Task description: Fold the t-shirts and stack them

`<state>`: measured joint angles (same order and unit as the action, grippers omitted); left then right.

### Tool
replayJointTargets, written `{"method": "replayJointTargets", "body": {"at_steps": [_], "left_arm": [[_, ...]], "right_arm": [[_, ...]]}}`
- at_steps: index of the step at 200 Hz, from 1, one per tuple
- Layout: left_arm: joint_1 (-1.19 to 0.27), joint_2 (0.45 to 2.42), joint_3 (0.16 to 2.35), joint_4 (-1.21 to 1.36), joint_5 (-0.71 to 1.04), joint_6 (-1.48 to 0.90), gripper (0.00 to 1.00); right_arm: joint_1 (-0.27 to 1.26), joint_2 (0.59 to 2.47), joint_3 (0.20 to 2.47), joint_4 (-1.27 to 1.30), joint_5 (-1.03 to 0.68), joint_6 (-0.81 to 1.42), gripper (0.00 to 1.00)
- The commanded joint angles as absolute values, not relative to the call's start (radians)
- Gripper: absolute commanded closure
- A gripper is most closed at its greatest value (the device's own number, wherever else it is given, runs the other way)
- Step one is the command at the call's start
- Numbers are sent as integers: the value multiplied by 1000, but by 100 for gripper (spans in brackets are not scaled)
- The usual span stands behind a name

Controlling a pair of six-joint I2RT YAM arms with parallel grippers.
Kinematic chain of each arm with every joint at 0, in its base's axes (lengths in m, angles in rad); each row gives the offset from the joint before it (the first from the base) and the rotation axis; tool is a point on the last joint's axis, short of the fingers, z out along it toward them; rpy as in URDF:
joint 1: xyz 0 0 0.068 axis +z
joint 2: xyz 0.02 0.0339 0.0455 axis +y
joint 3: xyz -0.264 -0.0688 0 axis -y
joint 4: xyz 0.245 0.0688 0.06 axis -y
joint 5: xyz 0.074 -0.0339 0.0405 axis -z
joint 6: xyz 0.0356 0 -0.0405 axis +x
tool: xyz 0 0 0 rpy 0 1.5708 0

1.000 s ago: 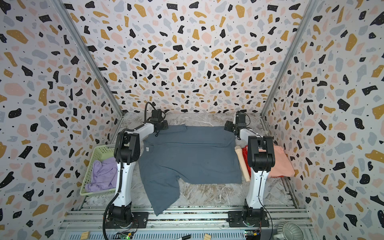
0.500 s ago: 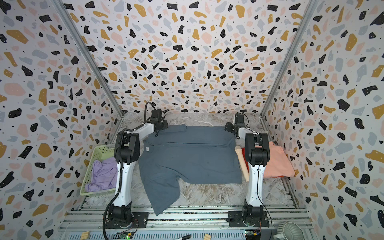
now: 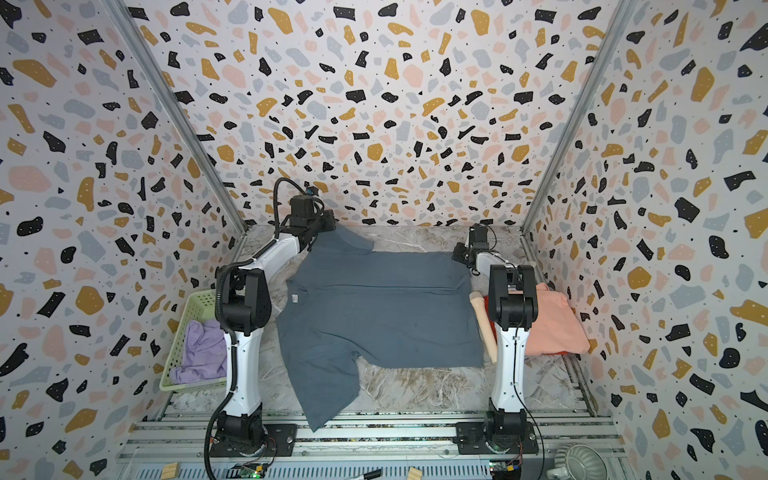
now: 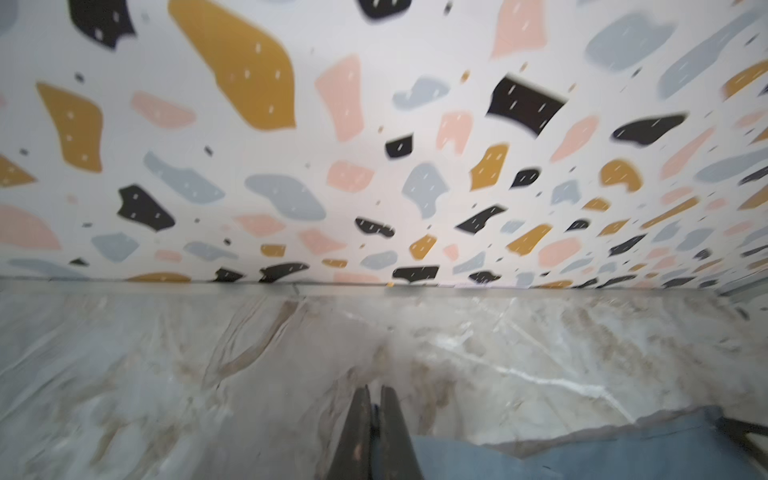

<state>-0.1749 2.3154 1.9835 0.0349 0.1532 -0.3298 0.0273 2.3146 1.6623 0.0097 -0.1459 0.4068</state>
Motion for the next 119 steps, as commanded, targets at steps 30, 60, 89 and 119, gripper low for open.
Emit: {"method": "replayJointTargets", "body": {"at_steps": [30, 60, 89, 119], "left_arm": [[-170, 2606, 2246, 352, 224, -586, 64], [-165, 2601, 2242, 374, 158, -593, 33], [-166, 2433, 2047, 331, 44, -473, 25], [-166, 2321, 1932, 174, -6, -367, 22]], "right_arm": [[28, 2329, 1691, 15, -206, 459, 60], [30, 2312, 1678, 16, -203, 442, 58], [30, 2270, 1649, 30, -183, 407, 50], [30, 2274, 1666, 10, -152, 399, 39]]}}
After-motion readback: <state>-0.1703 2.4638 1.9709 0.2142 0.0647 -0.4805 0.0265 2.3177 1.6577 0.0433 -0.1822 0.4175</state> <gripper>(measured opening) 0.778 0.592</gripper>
